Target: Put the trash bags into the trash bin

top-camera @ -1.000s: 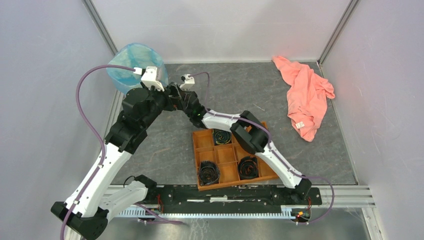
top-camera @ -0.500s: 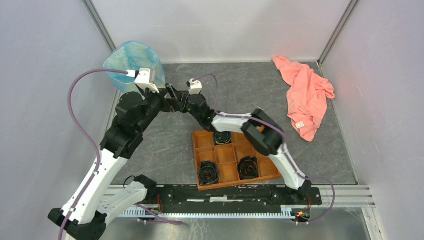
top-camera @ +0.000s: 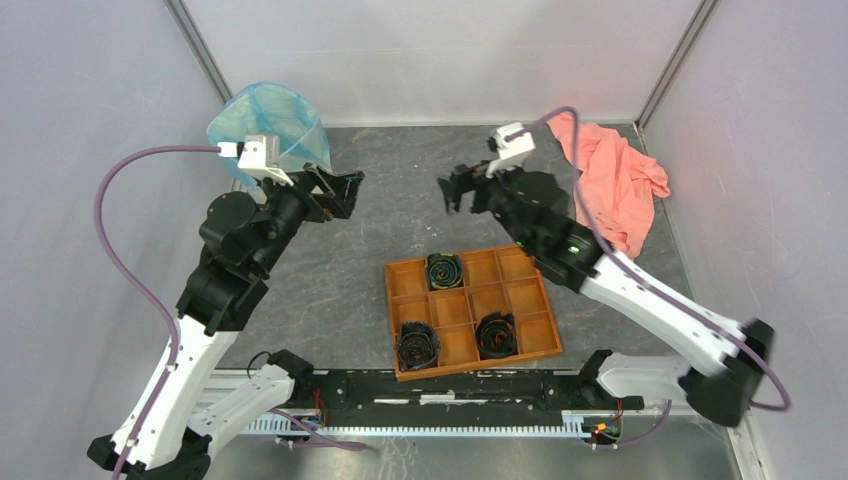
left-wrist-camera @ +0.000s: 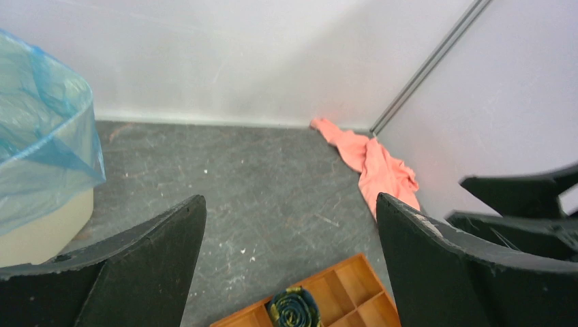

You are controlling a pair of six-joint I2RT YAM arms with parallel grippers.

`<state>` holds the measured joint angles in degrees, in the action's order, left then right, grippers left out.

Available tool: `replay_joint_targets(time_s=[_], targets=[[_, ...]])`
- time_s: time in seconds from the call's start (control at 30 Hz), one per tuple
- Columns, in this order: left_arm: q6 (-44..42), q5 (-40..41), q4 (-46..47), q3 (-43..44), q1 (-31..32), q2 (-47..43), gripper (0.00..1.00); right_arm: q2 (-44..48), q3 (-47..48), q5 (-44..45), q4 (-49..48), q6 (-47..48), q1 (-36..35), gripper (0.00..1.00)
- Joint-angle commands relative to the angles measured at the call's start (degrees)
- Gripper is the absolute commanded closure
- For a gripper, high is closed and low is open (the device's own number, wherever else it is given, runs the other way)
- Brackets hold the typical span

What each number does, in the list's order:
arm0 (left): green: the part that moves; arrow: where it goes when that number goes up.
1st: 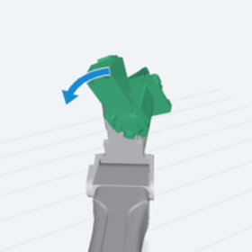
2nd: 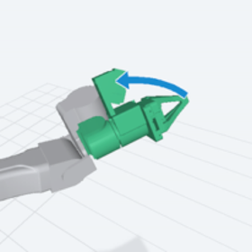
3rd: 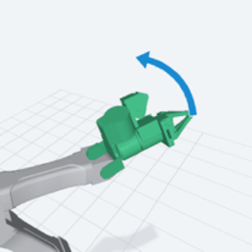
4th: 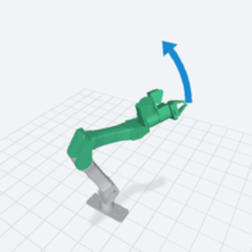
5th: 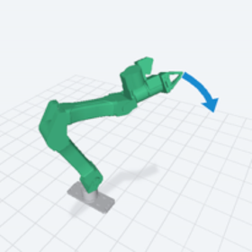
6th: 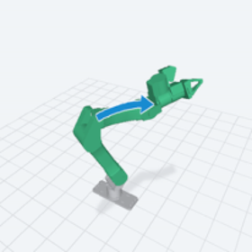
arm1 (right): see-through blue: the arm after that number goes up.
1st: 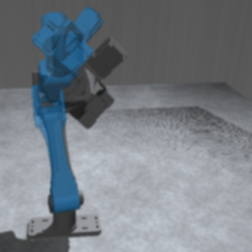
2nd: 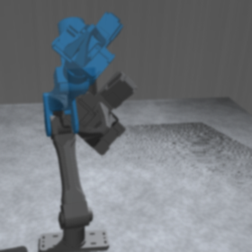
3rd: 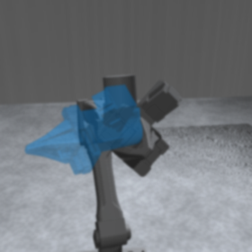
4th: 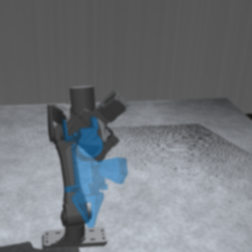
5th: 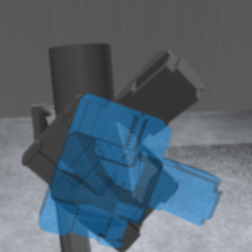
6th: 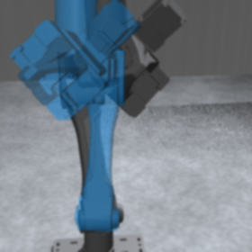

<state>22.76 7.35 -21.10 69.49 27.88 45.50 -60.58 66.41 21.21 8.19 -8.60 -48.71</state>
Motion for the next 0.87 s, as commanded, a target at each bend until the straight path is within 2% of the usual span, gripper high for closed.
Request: replay_joint_targets(time_s=[0.0,0.17,0.43,0.83], targets=[[3.4,3.4,-0.9,5.1,0.2,0.2,0.00,8.8,2.4,4.6,12.5,6.1,-0.3,0.02],[5.7,3.9,-3.3,8.7,0.2,1.3,0.00,16.8,4.7,6.1,13.2,8.1,-0.3,0.02],[7.8,5.6,-4.6,10.8,0.2,1.6,0.00,19.1,8.9,7.8,13.4,11.5,-0.4,0.02],[5.9,6.1,-4.6,11.3,0.2,1.3,0.00,21.9,2.7,7.2,8.9,9.6,-0.3,0.02]])
